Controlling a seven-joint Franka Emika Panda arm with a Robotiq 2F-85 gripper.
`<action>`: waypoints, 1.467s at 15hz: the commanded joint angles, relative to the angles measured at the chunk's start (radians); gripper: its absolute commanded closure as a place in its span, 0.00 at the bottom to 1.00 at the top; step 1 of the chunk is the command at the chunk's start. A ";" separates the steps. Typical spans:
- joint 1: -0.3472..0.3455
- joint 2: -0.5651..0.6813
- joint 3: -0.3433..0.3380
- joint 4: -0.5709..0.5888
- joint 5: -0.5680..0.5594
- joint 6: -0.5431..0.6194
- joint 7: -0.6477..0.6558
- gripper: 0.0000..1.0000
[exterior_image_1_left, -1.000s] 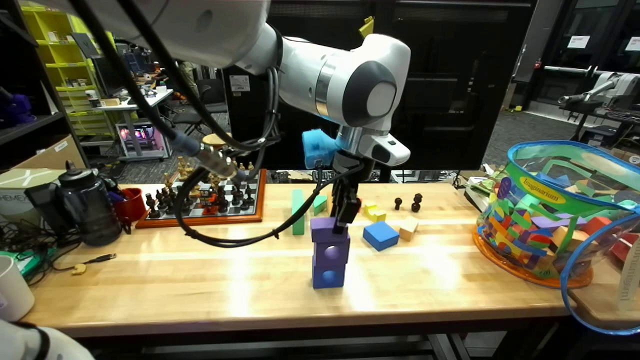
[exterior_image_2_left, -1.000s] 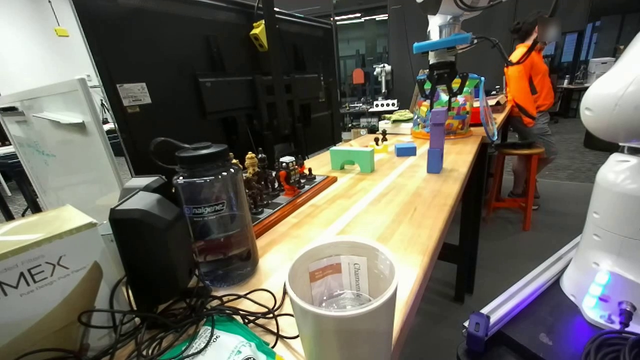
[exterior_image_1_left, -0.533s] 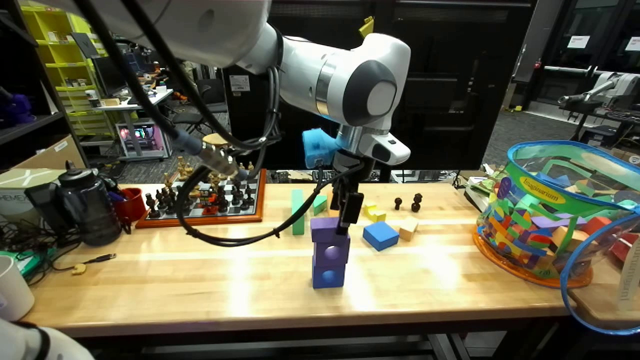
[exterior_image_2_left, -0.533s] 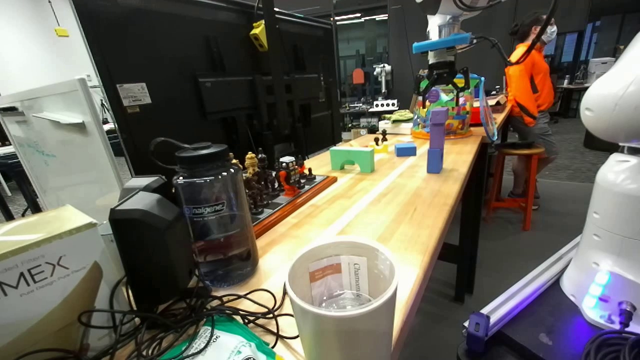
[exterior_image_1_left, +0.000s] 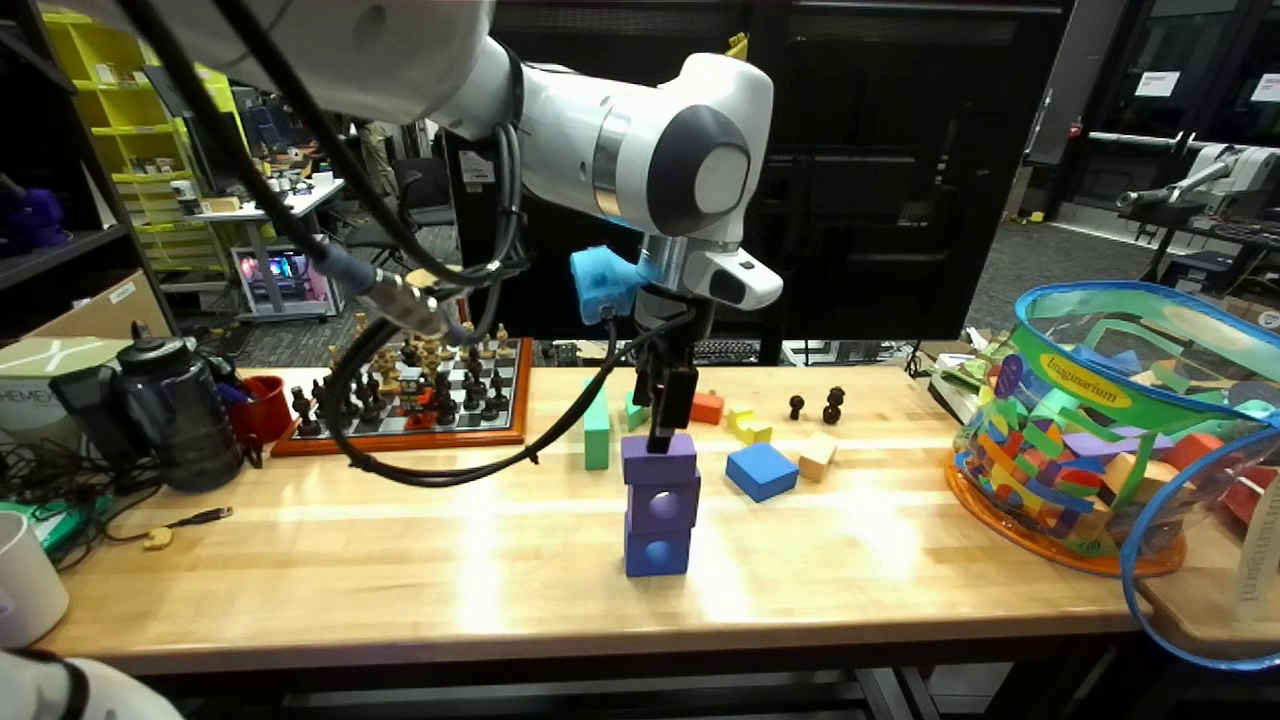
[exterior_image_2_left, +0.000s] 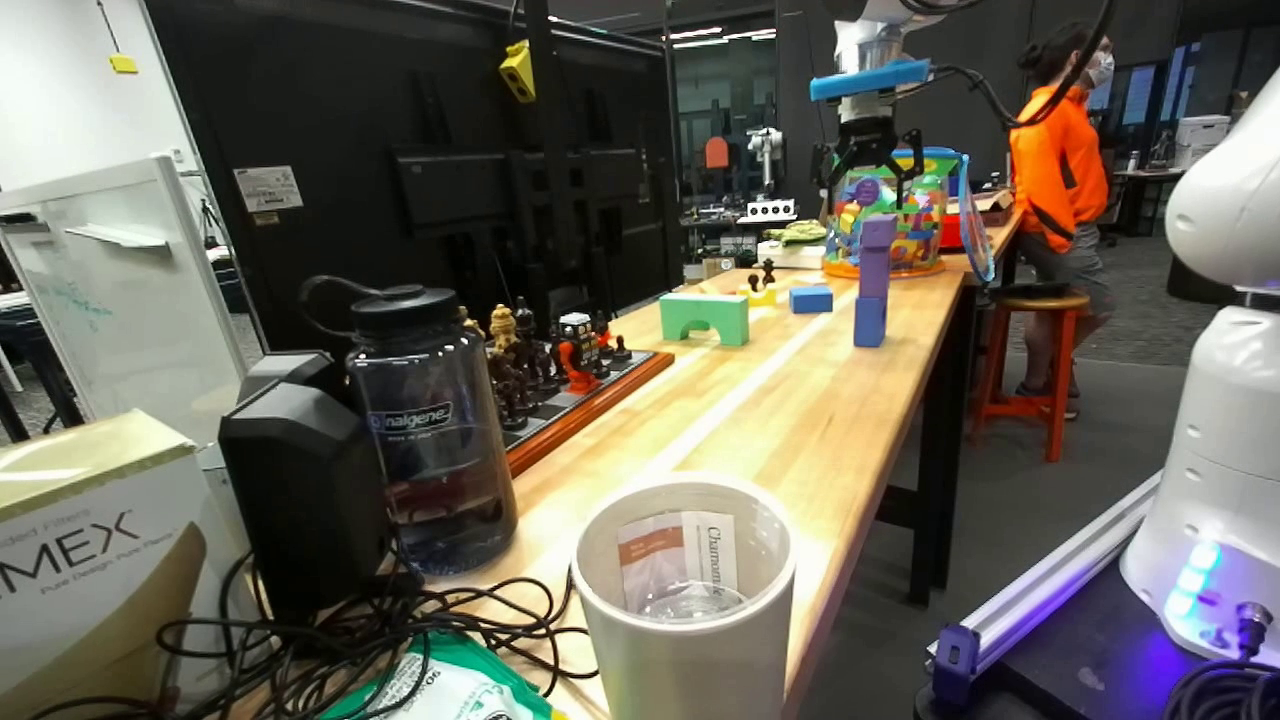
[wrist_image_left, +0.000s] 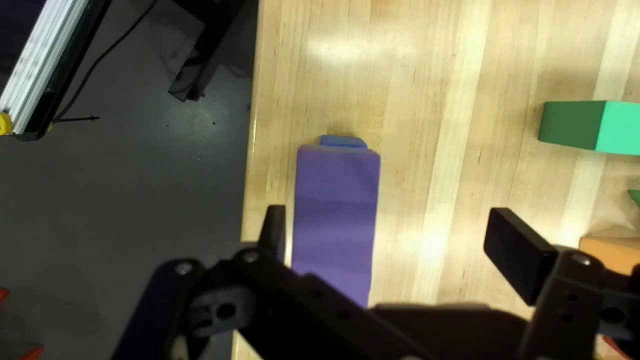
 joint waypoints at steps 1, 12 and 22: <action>0.025 -0.076 0.035 -0.057 -0.031 0.007 -0.010 0.00; 0.095 -0.130 0.135 -0.167 -0.063 0.013 -0.036 0.00; 0.135 -0.118 0.173 -0.263 -0.057 0.024 -0.079 0.00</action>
